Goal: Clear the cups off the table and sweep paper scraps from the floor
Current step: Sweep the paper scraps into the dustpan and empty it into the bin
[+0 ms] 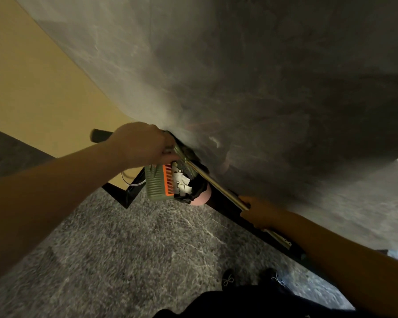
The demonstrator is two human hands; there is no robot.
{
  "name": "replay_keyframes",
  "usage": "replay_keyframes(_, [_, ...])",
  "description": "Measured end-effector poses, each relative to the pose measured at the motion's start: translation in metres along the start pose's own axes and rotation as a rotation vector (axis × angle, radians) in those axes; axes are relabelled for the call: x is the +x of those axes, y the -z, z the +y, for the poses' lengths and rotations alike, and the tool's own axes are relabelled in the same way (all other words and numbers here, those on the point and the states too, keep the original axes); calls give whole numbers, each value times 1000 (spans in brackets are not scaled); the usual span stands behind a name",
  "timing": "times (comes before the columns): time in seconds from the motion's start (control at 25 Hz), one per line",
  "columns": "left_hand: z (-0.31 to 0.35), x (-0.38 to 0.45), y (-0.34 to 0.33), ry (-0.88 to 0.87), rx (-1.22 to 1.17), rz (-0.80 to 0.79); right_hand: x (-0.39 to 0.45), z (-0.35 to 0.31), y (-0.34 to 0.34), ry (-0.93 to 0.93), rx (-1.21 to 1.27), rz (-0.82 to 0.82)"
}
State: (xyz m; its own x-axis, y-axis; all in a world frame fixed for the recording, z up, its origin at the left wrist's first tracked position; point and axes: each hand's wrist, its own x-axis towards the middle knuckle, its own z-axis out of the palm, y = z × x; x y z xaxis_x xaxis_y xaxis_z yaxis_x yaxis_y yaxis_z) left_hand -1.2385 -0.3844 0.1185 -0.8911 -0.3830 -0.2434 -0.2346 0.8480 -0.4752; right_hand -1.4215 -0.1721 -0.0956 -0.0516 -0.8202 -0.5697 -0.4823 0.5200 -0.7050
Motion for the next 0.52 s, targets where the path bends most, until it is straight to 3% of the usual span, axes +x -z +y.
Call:
replay_keyframes(0.4, [27,25,17,-98,-13,-94,-8,1,-4,24,-34,23])
replay_keyframes(0.52, [17,28,21,-40,-20,-25,-8,3,-4,14,-15,14])
